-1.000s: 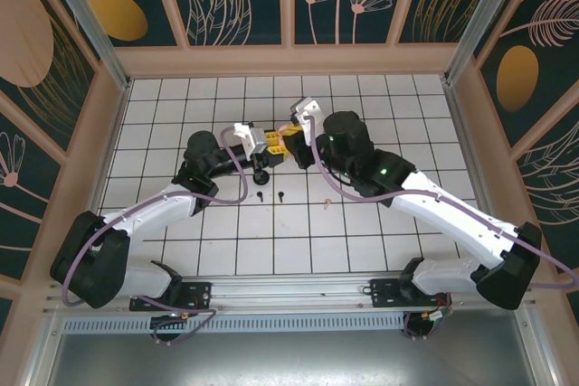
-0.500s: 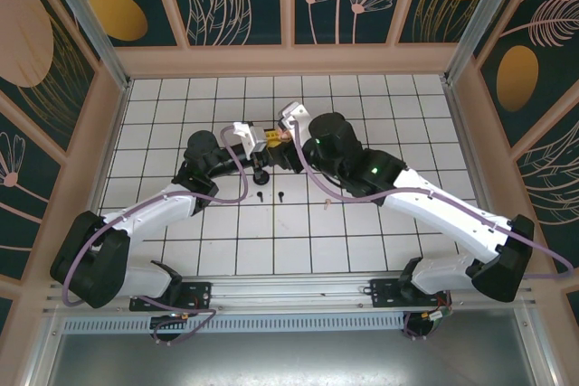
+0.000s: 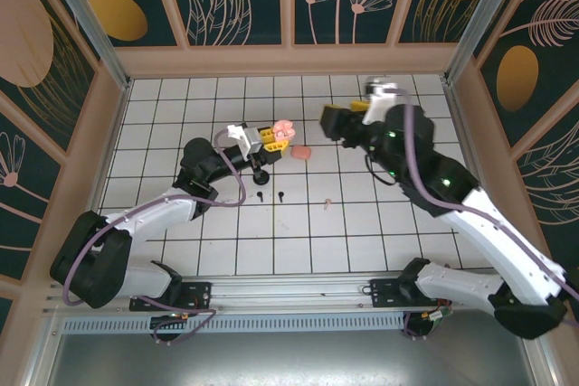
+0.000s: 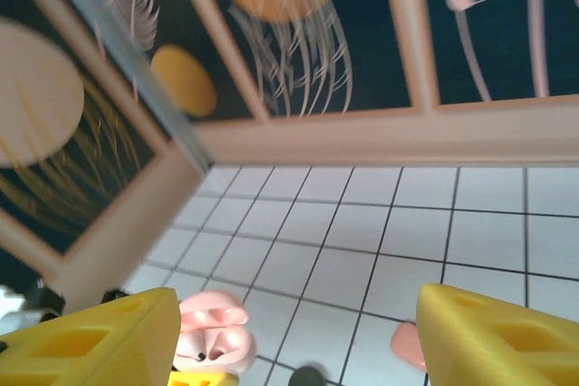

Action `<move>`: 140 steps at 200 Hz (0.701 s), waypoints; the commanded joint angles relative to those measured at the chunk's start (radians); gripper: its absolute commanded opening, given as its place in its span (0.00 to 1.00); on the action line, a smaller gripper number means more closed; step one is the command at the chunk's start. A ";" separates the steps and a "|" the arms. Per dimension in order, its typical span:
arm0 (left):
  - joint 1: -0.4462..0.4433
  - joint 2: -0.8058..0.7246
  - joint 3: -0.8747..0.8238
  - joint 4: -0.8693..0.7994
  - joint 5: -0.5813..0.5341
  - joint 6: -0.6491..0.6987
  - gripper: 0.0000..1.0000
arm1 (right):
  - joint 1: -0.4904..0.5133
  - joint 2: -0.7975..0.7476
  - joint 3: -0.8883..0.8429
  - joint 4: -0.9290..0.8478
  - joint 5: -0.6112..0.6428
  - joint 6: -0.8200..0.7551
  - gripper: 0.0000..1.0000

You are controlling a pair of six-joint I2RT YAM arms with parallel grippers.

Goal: Insert wireless bluetooth earbuds into charging case

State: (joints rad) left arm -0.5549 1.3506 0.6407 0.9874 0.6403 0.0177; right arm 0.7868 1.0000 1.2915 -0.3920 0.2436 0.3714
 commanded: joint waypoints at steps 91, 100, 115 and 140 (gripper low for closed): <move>-0.005 -0.062 -0.054 0.115 -0.125 -0.041 0.00 | -0.090 0.262 -0.444 -0.170 -0.048 0.559 0.59; -0.005 -0.065 -0.064 0.133 -0.122 -0.049 0.00 | -0.084 0.302 -0.463 -0.158 -0.055 0.585 0.56; -0.005 -0.065 -0.079 0.158 -0.122 -0.060 0.00 | -0.068 0.356 -0.478 -0.143 -0.052 0.613 0.53; -0.005 -0.062 -0.091 0.179 -0.121 -0.073 0.00 | -0.047 0.414 -0.471 -0.119 -0.054 0.646 0.49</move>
State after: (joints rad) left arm -0.5556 1.3041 0.5640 1.0824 0.5320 -0.0242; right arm 0.7177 1.3811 0.8192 -0.5621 0.2028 0.9413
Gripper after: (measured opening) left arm 0.204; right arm 0.502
